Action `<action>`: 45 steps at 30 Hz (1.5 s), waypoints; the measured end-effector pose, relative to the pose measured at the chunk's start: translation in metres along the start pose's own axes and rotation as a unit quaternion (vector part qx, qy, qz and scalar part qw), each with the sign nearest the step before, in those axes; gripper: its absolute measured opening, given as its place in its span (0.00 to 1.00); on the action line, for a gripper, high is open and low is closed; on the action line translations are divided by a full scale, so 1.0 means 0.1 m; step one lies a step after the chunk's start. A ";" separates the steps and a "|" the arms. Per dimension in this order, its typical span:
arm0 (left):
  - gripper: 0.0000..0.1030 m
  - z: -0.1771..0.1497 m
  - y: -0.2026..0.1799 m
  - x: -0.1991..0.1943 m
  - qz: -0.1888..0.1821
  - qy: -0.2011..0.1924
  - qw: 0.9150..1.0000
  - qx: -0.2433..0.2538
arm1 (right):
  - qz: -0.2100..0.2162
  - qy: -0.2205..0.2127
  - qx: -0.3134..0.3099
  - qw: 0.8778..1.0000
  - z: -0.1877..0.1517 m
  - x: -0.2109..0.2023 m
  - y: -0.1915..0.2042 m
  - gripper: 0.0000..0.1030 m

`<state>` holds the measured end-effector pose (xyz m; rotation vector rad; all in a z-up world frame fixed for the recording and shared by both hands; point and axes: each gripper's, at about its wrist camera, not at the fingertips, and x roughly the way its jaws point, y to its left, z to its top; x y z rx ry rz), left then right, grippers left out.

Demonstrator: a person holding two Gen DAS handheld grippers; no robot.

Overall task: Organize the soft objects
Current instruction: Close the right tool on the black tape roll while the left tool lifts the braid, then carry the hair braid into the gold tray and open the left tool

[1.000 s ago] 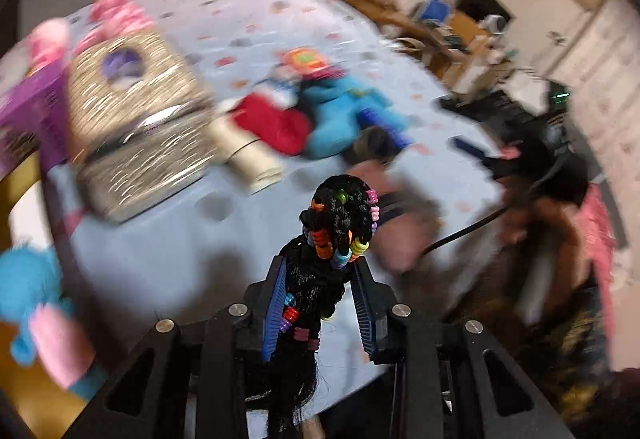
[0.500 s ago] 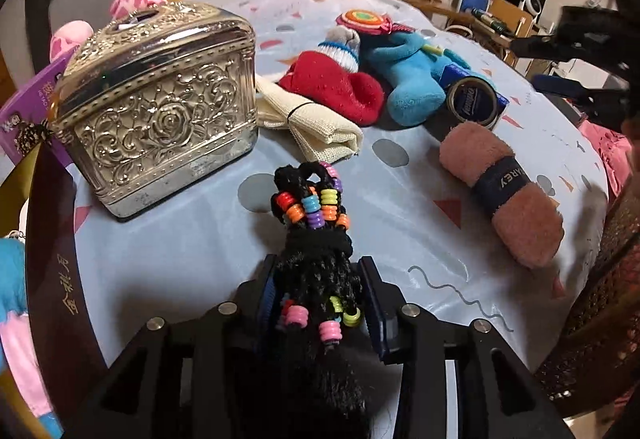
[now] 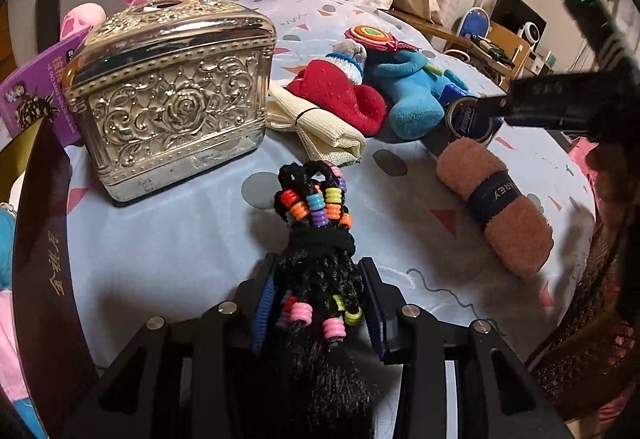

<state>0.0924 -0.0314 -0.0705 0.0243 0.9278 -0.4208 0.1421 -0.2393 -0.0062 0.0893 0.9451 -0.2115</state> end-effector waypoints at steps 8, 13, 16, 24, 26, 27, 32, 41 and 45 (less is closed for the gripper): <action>0.39 -0.05 0.03 -0.05 -0.010 -0.003 1.000 -0.003 | -0.031 -0.011 0.005 0.999 0.01 0.03 -0.07 0.05; 0.36 -0.04 0.02 -0.05 -0.009 -0.003 1.000 -0.005 | 0.057 0.002 0.115 0.992 0.02 0.05 -0.43 0.05; 0.33 -0.01 0.04 -0.06 -0.009 -0.002 1.000 -0.014 | 0.108 0.003 0.122 0.987 0.01 0.03 -0.41 0.05; 0.32 0.00 0.10 -0.39 -0.038 -0.007 0.998 -0.044 | 0.093 0.008 0.084 0.992 0.03 0.06 -0.26 0.05; 0.32 0.04 0.17 -0.56 -0.046 -0.018 0.997 -0.063 | 0.091 0.005 0.082 0.992 0.04 0.06 -0.26 0.05; 0.32 0.07 0.25 -0.67 -0.050 -0.024 0.995 -0.078 | 0.092 0.004 0.080 0.993 0.04 0.06 -0.25 0.05; 0.32 0.17 0.76 -1.27 -0.033 -0.069 0.986 -0.147 | 0.096 -0.003 0.073 0.993 0.03 0.01 -0.25 0.05; 0.32 0.15 2.06 -1.82 0.083 -0.097 0.960 -0.247 | 0.101 -0.009 0.067 0.993 0.04 -0.02 -0.23 0.05; 0.33 0.09 2.55 -1.47 0.095 -0.056 0.950 -0.293 | 0.097 -0.011 0.064 0.993 0.04 -0.02 -0.22 0.05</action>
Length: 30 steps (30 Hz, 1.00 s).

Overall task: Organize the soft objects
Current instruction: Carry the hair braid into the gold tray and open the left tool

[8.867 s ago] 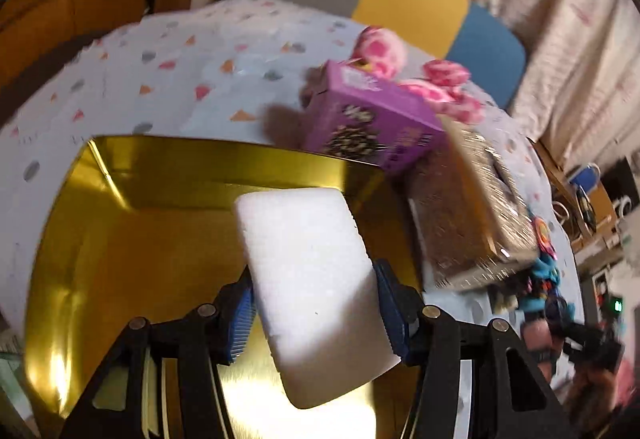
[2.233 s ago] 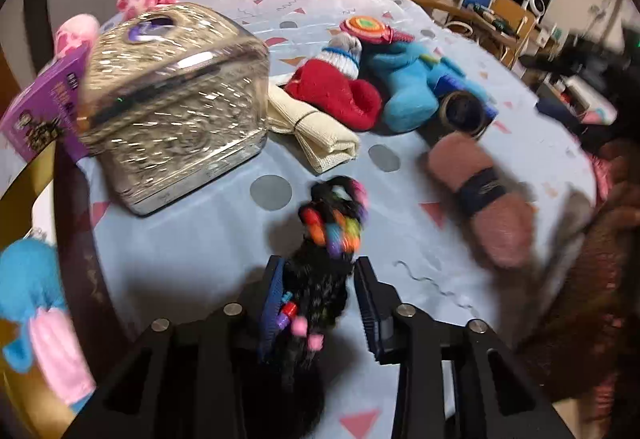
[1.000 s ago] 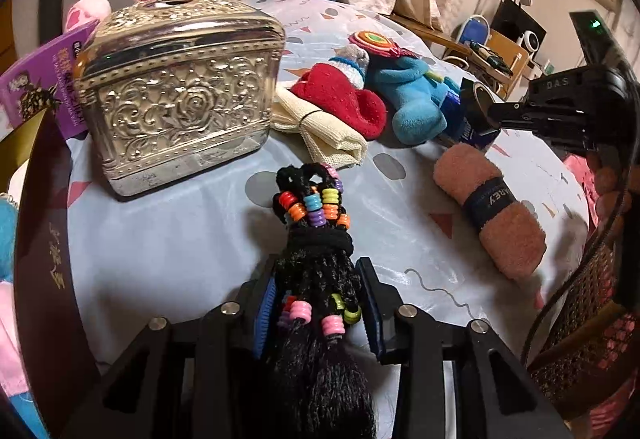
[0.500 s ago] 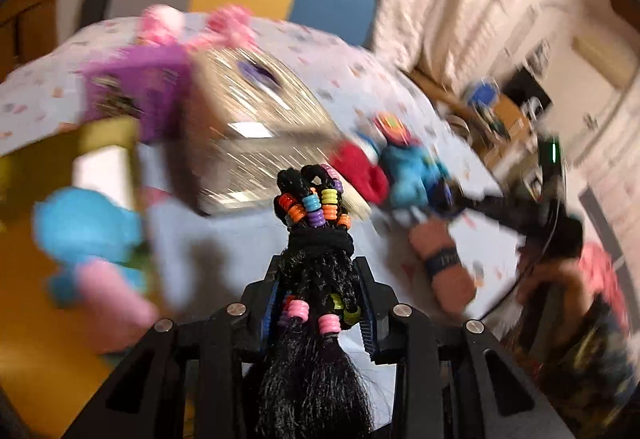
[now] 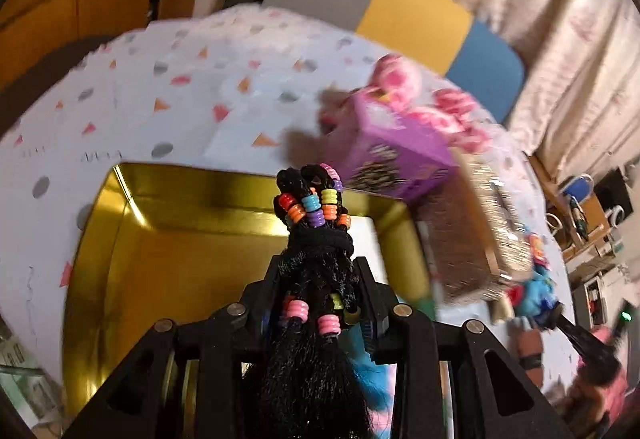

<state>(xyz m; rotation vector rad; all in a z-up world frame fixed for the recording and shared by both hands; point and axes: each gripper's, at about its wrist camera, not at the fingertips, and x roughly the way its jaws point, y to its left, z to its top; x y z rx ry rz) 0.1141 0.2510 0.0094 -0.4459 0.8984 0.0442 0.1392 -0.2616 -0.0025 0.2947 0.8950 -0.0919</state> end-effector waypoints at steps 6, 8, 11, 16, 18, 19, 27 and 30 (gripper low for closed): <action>0.51 0.07 0.12 0.53 0.020 0.036 0.999 -0.020 | -0.008 0.003 -0.006 1.000 0.00 0.02 0.02 0.05; 0.64 0.10 0.09 0.62 0.021 0.035 0.999 -0.023 | -0.009 0.004 -0.008 1.000 0.00 0.03 0.02 0.05; 0.67 0.13 0.12 0.56 0.017 0.018 0.999 -0.034 | -0.013 0.005 -0.011 1.000 0.00 0.04 0.02 0.05; 0.68 0.08 0.08 0.25 0.054 -0.023 0.998 -0.020 | -0.012 -0.004 -0.015 1.000 0.00 0.01 0.04 0.05; 0.68 -0.01 0.04 0.11 0.072 -0.036 0.997 -0.007 | -0.007 -0.012 -0.015 1.000 0.00 -0.03 0.04 0.05; 0.68 -0.06 0.01 0.04 0.078 -0.042 0.996 -0.001 | -0.001 -0.016 -0.014 1.000 0.00 -0.05 0.04 0.05; 0.69 -0.49 -0.08 -0.27 0.105 -0.064 0.992 0.021 | 0.048 -0.031 -0.052 0.997 -0.06 -0.27 0.37 0.05; 0.69 -0.59 -0.10 -0.36 0.114 -0.075 0.990 0.028 | 0.088 -0.030 -0.082 0.992 -0.10 -0.39 0.70 0.05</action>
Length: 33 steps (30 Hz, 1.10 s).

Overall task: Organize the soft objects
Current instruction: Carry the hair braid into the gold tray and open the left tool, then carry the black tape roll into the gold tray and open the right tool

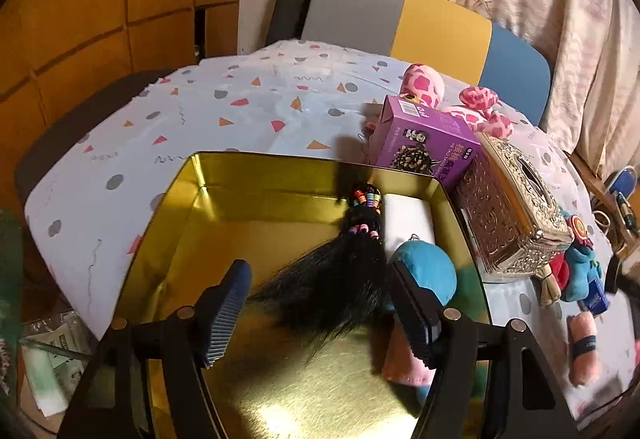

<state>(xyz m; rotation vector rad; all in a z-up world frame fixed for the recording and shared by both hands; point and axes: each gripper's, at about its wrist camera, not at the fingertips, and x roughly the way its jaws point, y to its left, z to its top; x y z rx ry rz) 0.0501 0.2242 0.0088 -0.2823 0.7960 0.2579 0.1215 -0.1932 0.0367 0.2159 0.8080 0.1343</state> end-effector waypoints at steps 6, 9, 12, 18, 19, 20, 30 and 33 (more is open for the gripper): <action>0.71 -0.07 0.02 -0.15 0.008 -0.015 1.000 0.008 | 0.101 0.029 -0.081 0.991 0.00 0.11 1.02 0.05; 0.75 -0.08 0.05 -0.21 0.010 -0.023 1.000 0.009 | 0.149 0.059 -0.110 0.981 -0.04 0.27 1.50 0.05; 0.76 -0.10 0.09 -0.27 0.014 -0.032 0.999 0.010 | 0.178 0.090 -0.139 0.970 -0.09 0.49 2.00 0.05; 0.78 -0.13 0.22 -0.30 0.026 -0.031 0.999 -0.001 | 0.203 0.133 -0.162 0.956 -0.17 0.87 2.69 0.05; 0.79 -0.14 0.25 -0.30 0.028 -0.031 0.999 -0.003 | 0.208 0.141 -0.165 0.954 -0.18 0.94 2.80 0.05; 0.79 -0.14 0.28 -0.29 0.031 -0.030 0.999 -0.006 | 0.212 0.146 -0.166 0.952 -0.19 0.99 2.87 0.06; 0.81 -0.20 0.57 -0.30 0.044 -0.023 0.998 -0.043 | 0.209 0.170 -0.153 0.951 -0.24 1.41 3.36 0.27; 0.81 -0.20 0.58 -0.32 0.043 -0.027 0.998 -0.044 | 0.208 0.161 -0.154 0.952 -0.22 1.35 3.29 0.27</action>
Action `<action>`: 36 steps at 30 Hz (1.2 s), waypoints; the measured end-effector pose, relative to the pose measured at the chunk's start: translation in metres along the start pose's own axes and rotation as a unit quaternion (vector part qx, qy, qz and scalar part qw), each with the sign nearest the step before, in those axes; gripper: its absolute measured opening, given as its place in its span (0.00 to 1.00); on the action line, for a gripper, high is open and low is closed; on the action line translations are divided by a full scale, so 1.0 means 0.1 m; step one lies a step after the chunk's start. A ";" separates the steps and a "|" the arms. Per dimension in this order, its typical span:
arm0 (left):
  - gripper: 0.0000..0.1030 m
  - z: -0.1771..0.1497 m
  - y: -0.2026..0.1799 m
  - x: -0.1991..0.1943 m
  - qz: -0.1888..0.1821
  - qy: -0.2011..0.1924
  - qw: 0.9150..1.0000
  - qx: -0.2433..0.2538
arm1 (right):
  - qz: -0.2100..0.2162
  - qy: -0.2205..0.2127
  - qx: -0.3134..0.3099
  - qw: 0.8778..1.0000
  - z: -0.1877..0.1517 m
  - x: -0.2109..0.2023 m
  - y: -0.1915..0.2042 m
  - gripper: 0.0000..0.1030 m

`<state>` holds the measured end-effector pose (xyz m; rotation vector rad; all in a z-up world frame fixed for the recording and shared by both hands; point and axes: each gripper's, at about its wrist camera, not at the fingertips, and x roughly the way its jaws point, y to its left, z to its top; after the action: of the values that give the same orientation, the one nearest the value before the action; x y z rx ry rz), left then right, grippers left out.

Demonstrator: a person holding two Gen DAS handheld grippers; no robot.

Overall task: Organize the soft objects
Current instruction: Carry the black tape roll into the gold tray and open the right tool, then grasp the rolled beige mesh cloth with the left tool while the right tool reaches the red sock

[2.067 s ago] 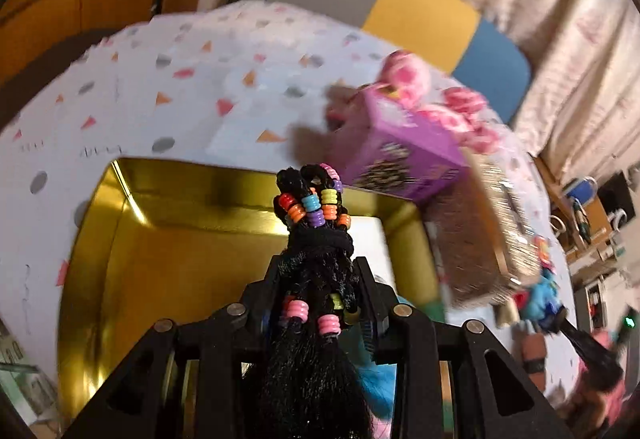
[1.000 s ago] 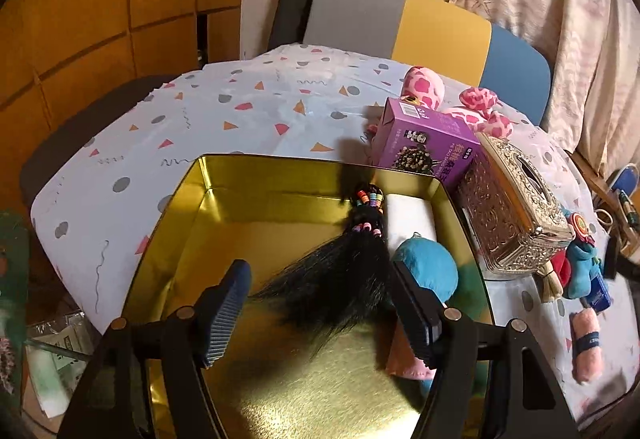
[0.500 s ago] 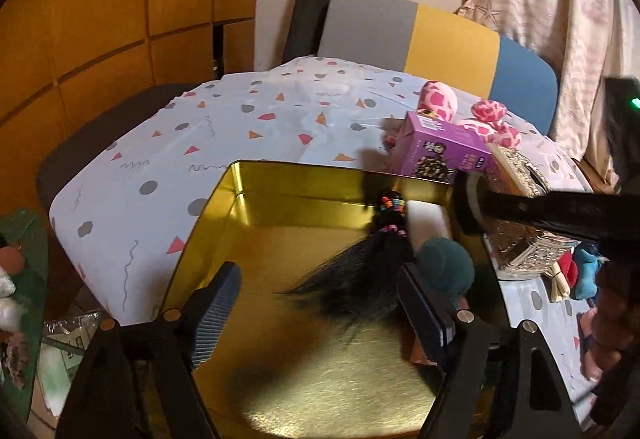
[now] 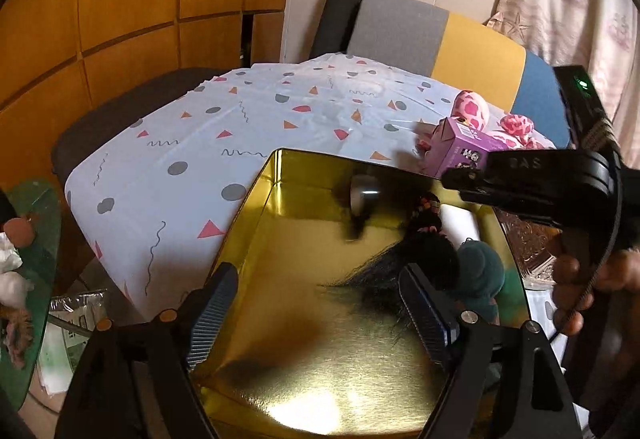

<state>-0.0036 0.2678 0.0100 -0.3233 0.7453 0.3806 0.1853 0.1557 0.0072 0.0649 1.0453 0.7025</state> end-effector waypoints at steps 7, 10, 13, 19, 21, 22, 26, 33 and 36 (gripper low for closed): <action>0.81 -0.04 -0.13 0.02 -0.017 0.009 1.000 0.008 | -0.041 -0.036 -0.019 0.998 -0.24 -0.45 -0.19 0.35; 0.81 -0.04 -0.24 -0.01 -0.029 0.007 0.999 0.024 | -0.068 -0.056 -0.035 0.996 -0.39 -0.68 -0.28 0.41; 0.81 -0.04 -0.37 -0.06 -0.050 0.002 0.998 0.037 | -0.094 -0.071 -0.041 0.992 -0.54 -0.89 -0.42 0.46; 0.81 -0.07 -0.67 -0.09 -0.079 0.017 0.995 0.065 | -0.148 -0.095 -0.011 0.984 -0.81 -1.34 -0.95 0.51; 0.81 -0.09 -0.77 -0.09 -0.086 0.022 0.993 0.076 | -0.169 -0.102 0.014 0.980 -0.88 -1.50 -1.21 0.51; 0.81 -0.10 -0.83 -0.10 -0.091 0.023 0.992 0.084 | -0.181 -0.104 0.031 0.978 -0.92 -1.59 -1.38 0.51; 0.81 -0.17 -1.08 -0.17 -0.115 0.024 0.986 0.120 | -0.213 -0.092 0.090 0.968 -1.05 -1.81 -1.97 0.51; 0.81 -0.32 -1.51 -0.22 -0.153 0.043 0.973 0.165 | -0.197 -0.018 0.109 0.974 -1.11 -1.60 -2.41 0.51; 0.82 -0.38 -1.63 -0.24 -0.161 0.048 0.969 0.181 | -0.184 0.010 0.097 0.978 -1.08 -1.41 -2.43 0.51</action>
<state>0.0301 0.1029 0.0253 -0.1138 0.8248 -0.0804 0.1768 -0.1429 -0.0301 0.0318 1.1061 0.2652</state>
